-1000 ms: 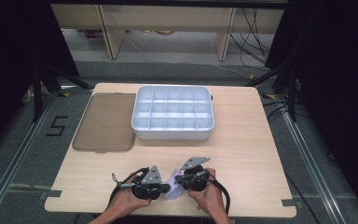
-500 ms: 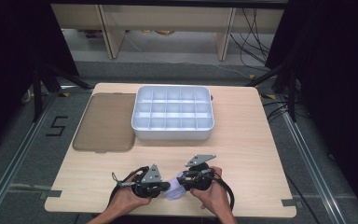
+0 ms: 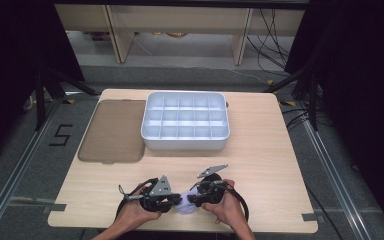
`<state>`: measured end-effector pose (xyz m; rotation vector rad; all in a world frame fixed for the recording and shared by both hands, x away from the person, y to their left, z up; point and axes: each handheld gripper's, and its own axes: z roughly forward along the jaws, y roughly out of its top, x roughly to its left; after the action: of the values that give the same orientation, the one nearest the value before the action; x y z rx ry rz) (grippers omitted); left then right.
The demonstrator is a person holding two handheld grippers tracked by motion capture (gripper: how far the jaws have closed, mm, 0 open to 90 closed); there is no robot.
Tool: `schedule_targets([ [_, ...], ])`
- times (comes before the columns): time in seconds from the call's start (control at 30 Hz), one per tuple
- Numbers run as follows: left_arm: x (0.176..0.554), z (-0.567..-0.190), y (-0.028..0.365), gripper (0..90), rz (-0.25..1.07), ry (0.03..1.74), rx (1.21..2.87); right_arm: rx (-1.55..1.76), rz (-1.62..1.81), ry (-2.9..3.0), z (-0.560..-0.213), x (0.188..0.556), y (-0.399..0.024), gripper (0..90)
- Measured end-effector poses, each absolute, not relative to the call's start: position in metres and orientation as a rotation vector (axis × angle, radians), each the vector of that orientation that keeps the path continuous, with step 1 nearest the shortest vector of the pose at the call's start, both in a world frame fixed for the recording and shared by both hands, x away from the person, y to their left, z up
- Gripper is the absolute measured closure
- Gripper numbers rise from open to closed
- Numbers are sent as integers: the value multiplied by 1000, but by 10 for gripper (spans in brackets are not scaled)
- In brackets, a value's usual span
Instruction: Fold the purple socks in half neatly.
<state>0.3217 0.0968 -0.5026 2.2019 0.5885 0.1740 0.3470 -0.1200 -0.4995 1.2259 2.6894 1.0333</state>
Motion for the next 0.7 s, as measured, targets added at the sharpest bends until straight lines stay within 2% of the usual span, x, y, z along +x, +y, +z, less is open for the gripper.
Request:
schedule_targets([
  [0.23,317,-491,124,587,146,600,2175,1205,1076,2730,-501,346,-121,628],
  [0.5,309,-494,169,381,172,752,2133,1241,1132,2741,-503,346,-125,696],
  [0.7,307,-500,186,322,204,799,2166,1219,1128,2732,-502,344,-124,714],
])
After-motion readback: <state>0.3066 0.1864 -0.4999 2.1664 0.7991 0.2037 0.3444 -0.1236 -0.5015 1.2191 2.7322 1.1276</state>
